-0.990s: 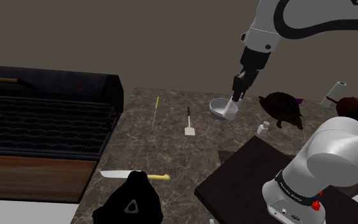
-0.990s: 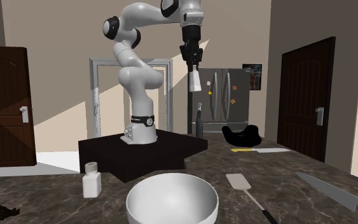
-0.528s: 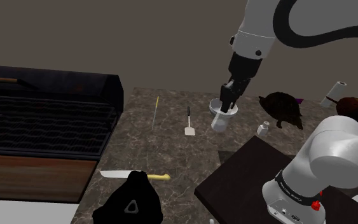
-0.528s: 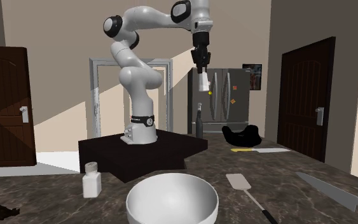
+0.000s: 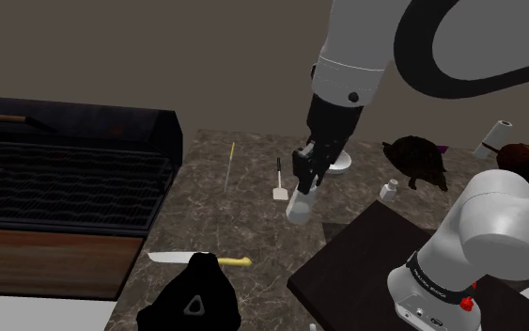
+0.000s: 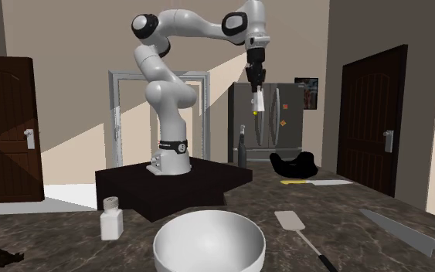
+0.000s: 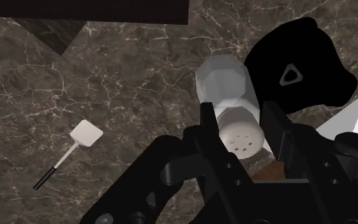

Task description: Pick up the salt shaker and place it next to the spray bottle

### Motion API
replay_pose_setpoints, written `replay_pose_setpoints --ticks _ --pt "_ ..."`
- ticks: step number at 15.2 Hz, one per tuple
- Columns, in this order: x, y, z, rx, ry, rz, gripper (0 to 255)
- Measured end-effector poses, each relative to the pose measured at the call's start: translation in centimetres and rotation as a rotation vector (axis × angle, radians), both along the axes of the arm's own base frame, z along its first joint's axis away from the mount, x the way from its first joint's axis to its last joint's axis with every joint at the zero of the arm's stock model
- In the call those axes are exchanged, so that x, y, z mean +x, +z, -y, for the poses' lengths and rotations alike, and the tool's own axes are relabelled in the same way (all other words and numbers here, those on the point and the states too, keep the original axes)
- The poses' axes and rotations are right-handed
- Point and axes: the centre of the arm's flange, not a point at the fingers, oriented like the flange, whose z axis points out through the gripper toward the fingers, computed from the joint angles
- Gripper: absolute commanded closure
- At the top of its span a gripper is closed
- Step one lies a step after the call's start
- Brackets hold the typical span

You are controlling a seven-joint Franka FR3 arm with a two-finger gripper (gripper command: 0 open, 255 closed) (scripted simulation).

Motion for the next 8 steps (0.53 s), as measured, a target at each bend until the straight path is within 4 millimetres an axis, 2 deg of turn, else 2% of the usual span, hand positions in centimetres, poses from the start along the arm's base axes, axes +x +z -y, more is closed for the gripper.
replay_pose_setpoints --ticks 5,8 --pt "-0.8 -0.1 -6.6 0.0 0.001 0.0 255" --pt "-1.1 -1.1 -7.4 0.001 -0.001 0.0 255"
